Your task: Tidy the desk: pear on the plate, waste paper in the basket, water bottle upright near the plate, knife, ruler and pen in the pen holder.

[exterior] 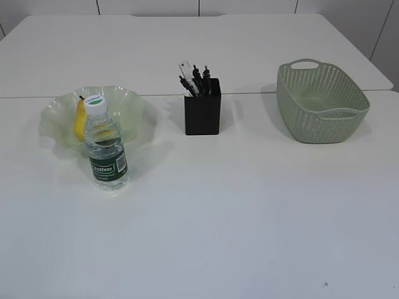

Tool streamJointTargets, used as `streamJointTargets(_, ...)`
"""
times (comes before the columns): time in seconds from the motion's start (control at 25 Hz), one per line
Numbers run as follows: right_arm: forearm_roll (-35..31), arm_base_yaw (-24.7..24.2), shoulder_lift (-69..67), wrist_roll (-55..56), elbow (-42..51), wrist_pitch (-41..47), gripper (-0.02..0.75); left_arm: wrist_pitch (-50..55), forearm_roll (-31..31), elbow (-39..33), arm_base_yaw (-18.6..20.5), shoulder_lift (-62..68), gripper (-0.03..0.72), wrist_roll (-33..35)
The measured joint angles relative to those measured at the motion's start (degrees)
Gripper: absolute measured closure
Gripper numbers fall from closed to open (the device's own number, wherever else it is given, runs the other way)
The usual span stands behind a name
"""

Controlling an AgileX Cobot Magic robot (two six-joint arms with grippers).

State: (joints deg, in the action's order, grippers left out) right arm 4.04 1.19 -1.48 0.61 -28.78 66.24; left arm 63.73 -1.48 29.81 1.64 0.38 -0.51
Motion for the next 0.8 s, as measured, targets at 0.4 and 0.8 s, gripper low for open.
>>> streamJointTargets(0.4,0.99,0.0,0.0,0.0,0.0,-0.12,0.467,-0.09,2.15,0.0,0.0,0.0,0.118,0.01)
streamJointTargets(0.8,1.55,0.0,0.0,0.0,0.0,-0.15,0.466,-0.09,2.19,0.0,0.0,0.0,0.118,0.11)
